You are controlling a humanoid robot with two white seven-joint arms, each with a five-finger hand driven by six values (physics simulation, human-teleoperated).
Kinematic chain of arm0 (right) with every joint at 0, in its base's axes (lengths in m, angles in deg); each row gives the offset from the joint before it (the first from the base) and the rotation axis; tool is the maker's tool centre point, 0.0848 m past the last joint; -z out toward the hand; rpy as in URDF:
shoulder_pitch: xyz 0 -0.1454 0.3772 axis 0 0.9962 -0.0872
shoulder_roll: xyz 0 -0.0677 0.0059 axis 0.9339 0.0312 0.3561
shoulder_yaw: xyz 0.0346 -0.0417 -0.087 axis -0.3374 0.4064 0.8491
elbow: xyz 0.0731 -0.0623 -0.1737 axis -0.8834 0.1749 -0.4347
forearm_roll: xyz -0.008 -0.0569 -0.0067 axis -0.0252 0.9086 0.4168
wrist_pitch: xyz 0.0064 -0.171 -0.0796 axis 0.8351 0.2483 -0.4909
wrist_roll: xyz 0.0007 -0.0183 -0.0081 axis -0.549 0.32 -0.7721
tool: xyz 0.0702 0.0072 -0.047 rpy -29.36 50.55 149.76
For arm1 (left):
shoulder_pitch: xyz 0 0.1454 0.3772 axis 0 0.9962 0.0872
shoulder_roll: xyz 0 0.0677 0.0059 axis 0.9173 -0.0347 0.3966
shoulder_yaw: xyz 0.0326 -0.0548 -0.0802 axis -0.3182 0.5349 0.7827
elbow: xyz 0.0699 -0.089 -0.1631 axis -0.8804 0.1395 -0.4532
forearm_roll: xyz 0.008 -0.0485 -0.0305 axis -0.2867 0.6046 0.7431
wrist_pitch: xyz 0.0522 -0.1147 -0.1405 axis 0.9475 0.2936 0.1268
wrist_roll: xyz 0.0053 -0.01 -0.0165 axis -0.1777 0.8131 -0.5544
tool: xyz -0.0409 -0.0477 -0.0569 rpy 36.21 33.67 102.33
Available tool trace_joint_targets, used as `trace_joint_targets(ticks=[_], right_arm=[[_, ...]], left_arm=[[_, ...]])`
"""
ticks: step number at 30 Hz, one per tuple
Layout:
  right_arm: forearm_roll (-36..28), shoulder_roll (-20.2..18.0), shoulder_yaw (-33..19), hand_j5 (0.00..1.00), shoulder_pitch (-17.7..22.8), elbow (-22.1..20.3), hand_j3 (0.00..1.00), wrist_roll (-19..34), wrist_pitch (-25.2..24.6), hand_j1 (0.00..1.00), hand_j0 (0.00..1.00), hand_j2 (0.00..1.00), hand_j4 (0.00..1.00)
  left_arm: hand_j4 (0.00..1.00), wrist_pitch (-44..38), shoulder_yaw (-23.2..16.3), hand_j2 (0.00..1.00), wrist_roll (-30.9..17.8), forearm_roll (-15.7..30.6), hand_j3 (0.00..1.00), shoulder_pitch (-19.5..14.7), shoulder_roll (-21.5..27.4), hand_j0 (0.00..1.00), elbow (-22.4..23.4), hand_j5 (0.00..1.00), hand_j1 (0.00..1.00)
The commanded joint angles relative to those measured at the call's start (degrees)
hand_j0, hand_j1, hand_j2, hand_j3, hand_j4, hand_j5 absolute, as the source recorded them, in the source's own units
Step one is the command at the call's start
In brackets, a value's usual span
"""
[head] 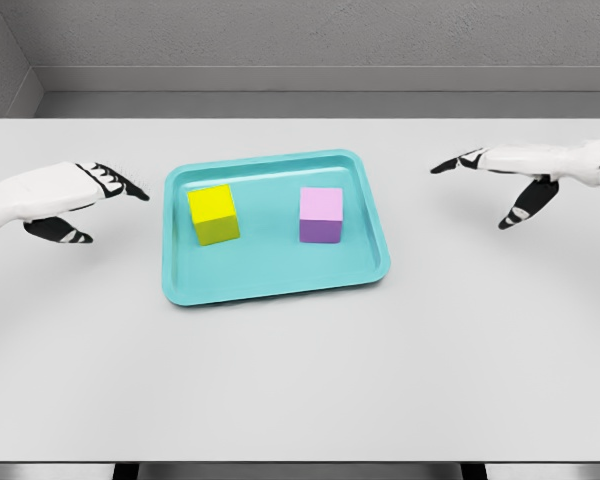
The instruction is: Push two cubes
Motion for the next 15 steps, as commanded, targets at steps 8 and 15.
trace_joint_targets(ticks=[8,15], right_arm=[[1.8,0.4,2.4,1.00,-2.0,0.6,1.00,0.4,-0.2,1.00,1.00,1.00,1.00],[4.9,4.9,5.3,0.26,-5.1,0.1,0.26,0.4,-0.2,0.26,0.26,0.26,0.26]], left_arm=[[0.76,-0.2,-0.7,0.76,-0.7,-5.0,0.76,0.2,-4.3,0.76,-6.5,0.76,0.76],[0.72,-0.2,-0.5,0.72,-0.7,-6.6,0.72,0.2,-4.6,0.72,-5.6,0.72,0.72]])
